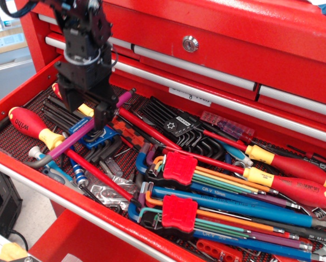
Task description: Pick up violet Allen key
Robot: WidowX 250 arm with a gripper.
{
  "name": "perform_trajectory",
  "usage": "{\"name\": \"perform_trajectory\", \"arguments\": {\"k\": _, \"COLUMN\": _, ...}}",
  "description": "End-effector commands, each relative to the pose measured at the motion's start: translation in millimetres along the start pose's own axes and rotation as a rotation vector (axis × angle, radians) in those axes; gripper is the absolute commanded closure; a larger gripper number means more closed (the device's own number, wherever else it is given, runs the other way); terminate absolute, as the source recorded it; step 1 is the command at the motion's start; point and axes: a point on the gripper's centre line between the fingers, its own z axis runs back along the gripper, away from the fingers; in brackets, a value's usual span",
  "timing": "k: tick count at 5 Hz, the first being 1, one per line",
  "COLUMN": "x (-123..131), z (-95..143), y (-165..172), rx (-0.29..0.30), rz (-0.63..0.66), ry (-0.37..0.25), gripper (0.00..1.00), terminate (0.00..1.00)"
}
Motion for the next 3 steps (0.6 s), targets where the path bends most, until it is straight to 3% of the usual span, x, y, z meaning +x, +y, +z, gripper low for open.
{"name": "perform_trajectory", "arguments": {"k": 1, "x": 1, "z": -14, "y": 10, "rx": -0.009, "rz": -0.029, "ry": -0.041, "gripper": 0.0, "terminate": 0.0}}
{"name": "perform_trajectory", "arguments": {"k": 2, "x": -1, "z": -24, "y": 12, "rx": -0.021, "rz": -0.045, "ry": -0.052, "gripper": 0.0, "terminate": 0.0}}
{"name": "perform_trajectory", "arguments": {"k": 3, "x": -1, "z": -29, "y": 9, "rx": -0.013, "rz": -0.029, "ry": -0.063, "gripper": 1.0, "terminate": 0.0}}
